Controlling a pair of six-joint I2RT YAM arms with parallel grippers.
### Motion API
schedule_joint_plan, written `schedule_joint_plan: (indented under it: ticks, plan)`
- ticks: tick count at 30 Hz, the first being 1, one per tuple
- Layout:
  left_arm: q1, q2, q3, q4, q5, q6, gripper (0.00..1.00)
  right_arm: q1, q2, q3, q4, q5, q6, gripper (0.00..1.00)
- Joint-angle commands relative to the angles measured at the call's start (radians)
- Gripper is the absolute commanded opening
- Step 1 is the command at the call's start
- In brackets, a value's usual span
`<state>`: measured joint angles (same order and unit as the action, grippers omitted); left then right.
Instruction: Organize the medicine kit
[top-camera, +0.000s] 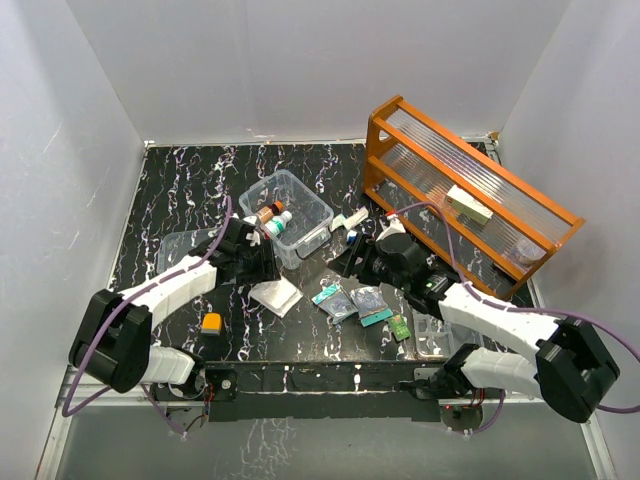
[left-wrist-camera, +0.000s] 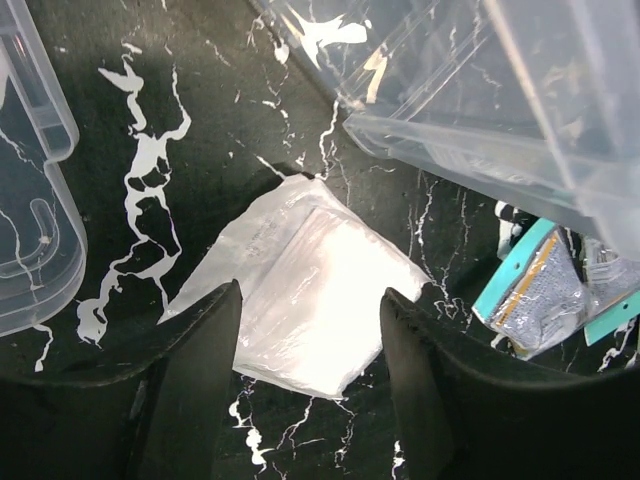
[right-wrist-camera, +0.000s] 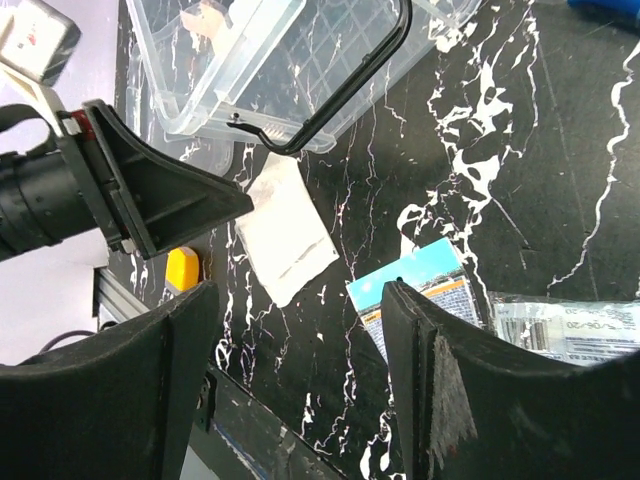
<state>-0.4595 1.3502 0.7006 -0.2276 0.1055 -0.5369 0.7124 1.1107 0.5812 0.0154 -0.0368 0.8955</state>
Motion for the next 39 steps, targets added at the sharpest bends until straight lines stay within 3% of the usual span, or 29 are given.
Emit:
schedule_joint_plan:
  ticks: [1, 10, 17, 36, 39]
  plan:
    - [0.003, -0.031, 0.038, -0.043, 0.019, 0.036, 0.59, 0.017, 0.045, 0.008, 0.103, -0.04, 0.023, 0.63]
    - [0.004, 0.013, 0.03, -0.058, 0.017, 0.077, 0.61, 0.115, 0.202, 0.051, 0.159, 0.01, 0.106, 0.56]
    - [0.004, 0.067, 0.038, -0.079, 0.058, 0.138, 0.55, 0.124, 0.229, 0.059, 0.18, -0.007, 0.091, 0.56]
    - [0.004, 0.054, 0.016, -0.11, 0.053, 0.085, 0.01, 0.123, 0.182, 0.03, 0.171, 0.037, 0.079, 0.56]
    - [0.004, 0.032, 0.004, -0.11, 0.061, 0.086, 0.0, 0.124, 0.177, 0.028, 0.168, 0.041, 0.08, 0.56]
